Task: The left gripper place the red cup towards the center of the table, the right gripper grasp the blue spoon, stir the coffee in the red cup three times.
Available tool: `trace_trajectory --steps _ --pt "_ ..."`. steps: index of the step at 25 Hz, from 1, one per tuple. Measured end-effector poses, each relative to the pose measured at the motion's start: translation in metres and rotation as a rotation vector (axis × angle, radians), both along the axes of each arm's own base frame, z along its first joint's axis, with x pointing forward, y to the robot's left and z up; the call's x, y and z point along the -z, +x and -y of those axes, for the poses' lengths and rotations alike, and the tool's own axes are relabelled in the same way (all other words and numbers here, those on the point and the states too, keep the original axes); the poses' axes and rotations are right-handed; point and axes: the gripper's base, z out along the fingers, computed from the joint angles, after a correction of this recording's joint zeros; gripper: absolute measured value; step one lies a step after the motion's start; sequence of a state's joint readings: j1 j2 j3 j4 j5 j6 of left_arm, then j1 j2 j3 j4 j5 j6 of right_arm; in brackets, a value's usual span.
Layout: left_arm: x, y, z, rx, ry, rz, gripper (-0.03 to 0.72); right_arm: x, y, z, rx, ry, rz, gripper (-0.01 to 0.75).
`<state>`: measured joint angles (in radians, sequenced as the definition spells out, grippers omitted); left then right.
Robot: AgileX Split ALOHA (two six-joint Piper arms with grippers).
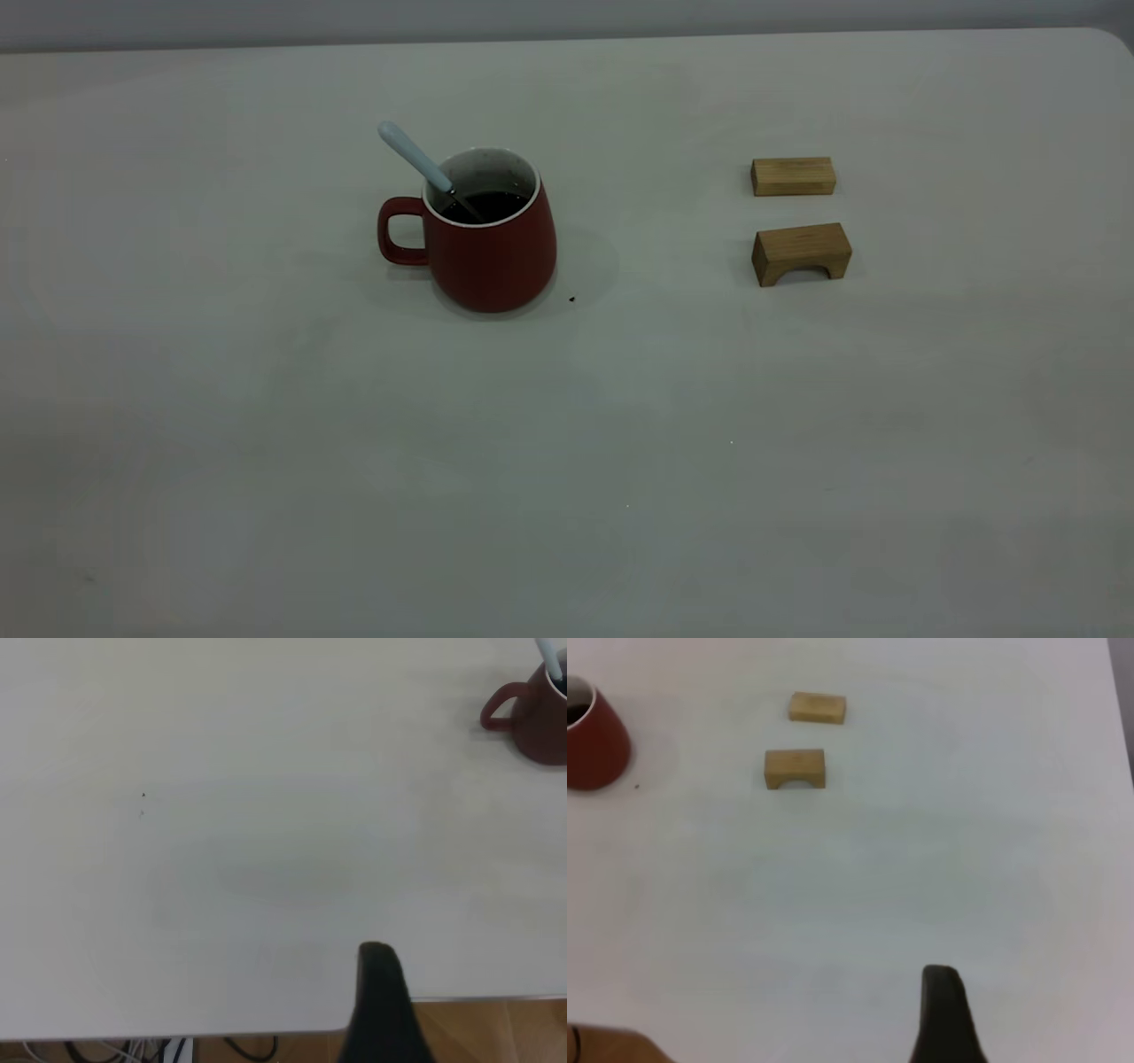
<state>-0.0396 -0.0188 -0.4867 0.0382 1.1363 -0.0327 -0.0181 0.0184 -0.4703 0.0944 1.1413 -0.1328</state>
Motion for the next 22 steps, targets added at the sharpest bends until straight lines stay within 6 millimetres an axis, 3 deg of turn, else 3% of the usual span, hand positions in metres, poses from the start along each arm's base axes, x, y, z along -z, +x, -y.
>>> trace_trajectory --steps 22 --pt "0.0000 0.0000 0.0000 0.000 0.000 0.000 0.594 -0.0001 0.0004 0.0008 0.013 0.003 0.003 0.566"
